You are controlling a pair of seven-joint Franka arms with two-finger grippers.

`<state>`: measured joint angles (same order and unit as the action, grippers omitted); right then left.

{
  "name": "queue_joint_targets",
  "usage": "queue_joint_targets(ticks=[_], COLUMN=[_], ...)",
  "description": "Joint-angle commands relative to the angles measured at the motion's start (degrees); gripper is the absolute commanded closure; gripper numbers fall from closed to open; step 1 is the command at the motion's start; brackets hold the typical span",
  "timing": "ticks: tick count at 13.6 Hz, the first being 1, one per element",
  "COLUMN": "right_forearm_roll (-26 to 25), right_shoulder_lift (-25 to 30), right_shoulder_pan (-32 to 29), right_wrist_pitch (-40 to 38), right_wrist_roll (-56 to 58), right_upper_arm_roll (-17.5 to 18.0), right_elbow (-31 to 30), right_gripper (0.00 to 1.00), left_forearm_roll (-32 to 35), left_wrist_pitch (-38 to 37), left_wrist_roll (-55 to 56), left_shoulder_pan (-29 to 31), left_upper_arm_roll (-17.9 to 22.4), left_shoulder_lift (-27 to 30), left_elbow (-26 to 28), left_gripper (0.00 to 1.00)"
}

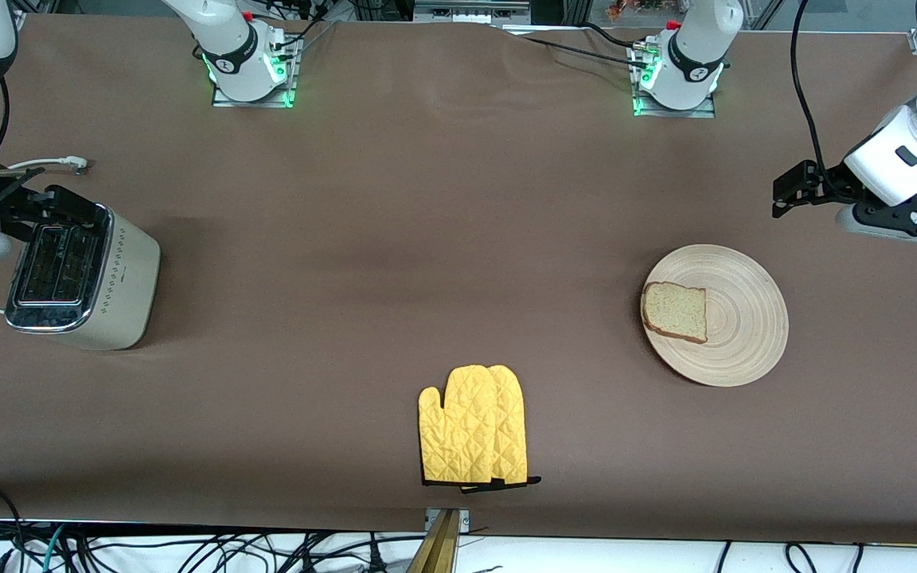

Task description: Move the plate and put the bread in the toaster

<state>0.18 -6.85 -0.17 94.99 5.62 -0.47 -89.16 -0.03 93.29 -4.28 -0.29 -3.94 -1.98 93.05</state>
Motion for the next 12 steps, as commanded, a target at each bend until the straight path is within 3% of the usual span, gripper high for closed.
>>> queue_joint_targets(ticks=[1,12], right_forearm_roll=[-0.8,-0.8], right_shoulder_lift=[-0.54,-0.54], right_shoulder_pan=[-0.44,-0.53], right_wrist_pitch=[-0.33,-0.33], right_wrist_roll=[-0.43,-0.34], right_upper_arm_roll=[0.38,0.38], right_elbow=[1.45,1.45], right_gripper=[0.0,0.0], left_forearm_roll=[1.26,0.56], left_wrist_pitch=[-1.01,-1.01], left_wrist_roll=[-0.11,0.68], left_shoulder_pan=[0.38,0.29], left_upper_arm_roll=[-0.1,-0.1], left_shoulder_lift=[-0.57,-0.65], left_elbow=[-1.64,-1.99], left_gripper=[0.0,0.0])
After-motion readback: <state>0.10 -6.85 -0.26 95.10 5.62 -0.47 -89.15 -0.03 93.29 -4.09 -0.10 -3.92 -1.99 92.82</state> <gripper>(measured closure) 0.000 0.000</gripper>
